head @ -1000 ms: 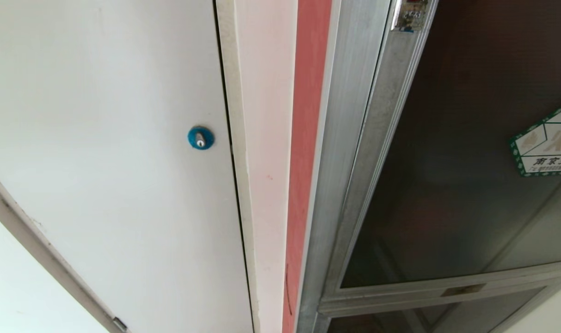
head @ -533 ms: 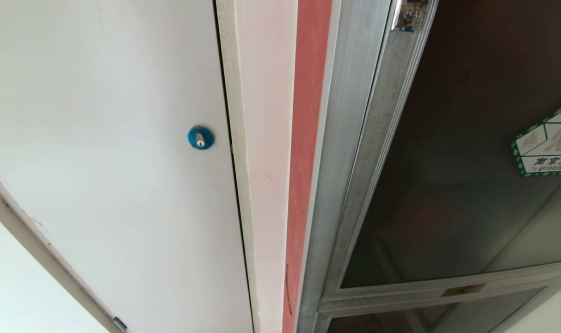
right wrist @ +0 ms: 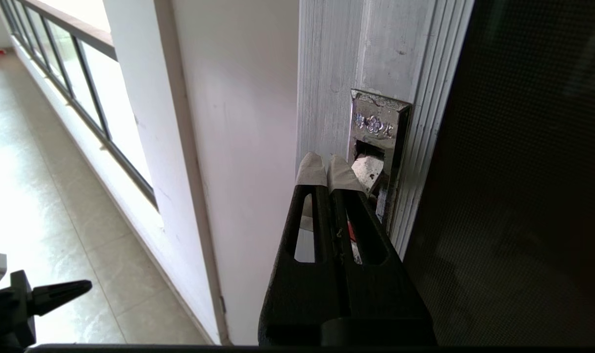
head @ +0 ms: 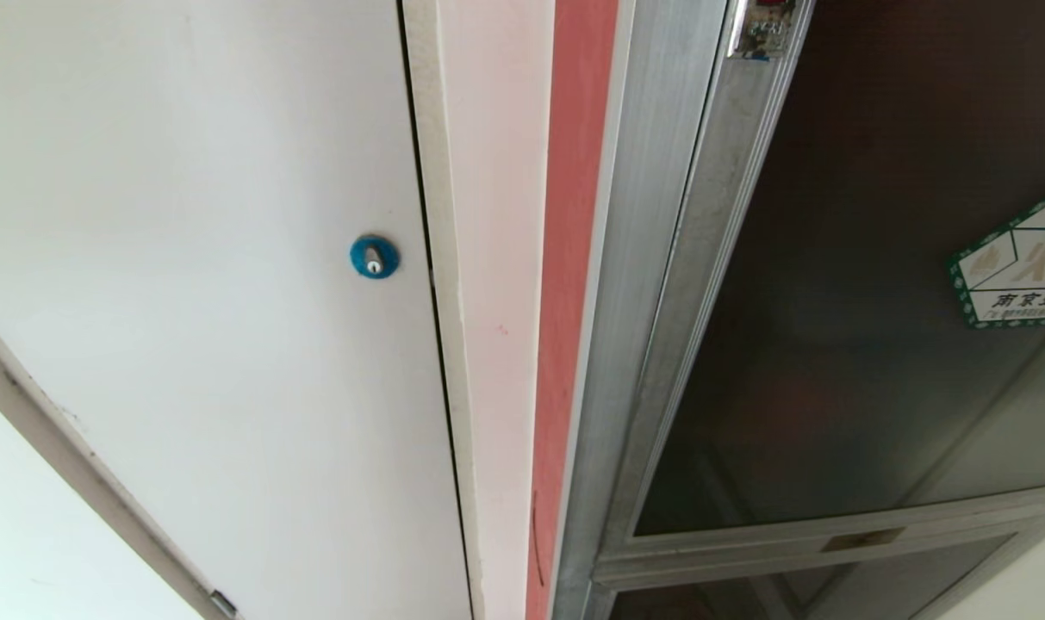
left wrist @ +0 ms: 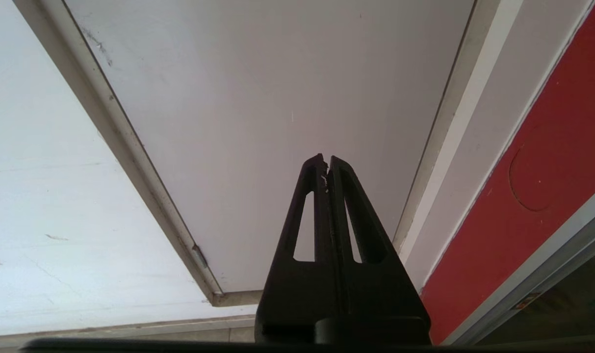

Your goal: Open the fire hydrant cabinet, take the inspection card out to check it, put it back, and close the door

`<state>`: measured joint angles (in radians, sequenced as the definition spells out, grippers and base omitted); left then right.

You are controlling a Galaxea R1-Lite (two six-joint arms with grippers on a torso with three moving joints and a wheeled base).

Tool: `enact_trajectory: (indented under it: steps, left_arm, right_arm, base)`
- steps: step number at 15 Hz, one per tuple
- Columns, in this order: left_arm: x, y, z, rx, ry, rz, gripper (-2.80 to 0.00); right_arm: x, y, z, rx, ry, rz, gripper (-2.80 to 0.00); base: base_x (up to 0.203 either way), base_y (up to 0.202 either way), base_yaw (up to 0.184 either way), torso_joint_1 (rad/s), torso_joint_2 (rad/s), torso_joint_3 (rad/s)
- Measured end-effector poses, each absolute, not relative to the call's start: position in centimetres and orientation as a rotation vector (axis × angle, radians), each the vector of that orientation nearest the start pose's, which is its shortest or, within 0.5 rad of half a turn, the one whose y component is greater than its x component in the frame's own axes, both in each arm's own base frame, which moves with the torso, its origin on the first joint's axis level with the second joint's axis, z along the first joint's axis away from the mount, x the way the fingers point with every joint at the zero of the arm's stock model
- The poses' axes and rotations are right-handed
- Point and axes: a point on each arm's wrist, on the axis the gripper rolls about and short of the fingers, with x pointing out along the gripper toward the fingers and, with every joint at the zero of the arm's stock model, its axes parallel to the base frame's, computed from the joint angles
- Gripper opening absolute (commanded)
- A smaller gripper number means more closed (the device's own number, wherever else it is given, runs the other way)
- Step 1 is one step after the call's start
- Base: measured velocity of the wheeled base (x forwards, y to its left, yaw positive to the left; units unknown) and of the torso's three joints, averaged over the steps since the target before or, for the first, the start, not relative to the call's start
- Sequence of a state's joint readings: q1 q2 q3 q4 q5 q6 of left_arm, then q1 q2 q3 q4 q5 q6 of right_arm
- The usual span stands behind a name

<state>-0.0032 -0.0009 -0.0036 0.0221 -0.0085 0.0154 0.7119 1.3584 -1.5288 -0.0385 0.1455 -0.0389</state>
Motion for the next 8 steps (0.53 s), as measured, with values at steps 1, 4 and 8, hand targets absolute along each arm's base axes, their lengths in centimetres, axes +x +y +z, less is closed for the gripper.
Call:
enact_trajectory:
  steps: [1, 4, 8]
  left_arm:
    - [-2.32, -0.01, 7.42, 0.015, 0.018, -0.011, -2.80]
    - [-2.32, -0.01, 7.42, 0.015, 0.018, -0.012, -2.80]
    - [-2.32, -0.01, 7.43, 0.015, 0.017, -0.011, -2.80]
  right_arm:
    - [14.68, 13.05, 41.61, 0.023, -0.215, 0.848, -2.80]
    - [14.72, 12.89, 41.01, 0.020, -0.195, 0.841, -2.80]
    - [14.84, 12.45, 40.83, 0.022, -0.192, 0.822, -2.80]
  base:
    - [0.000, 0.000, 0.000, 0.000, 0.00, 0.000]
    - [0.000, 0.000, 0.000, 0.000, 0.00, 0.000]
    - [0.000, 0.000, 0.000, 0.000, 0.00, 0.000]
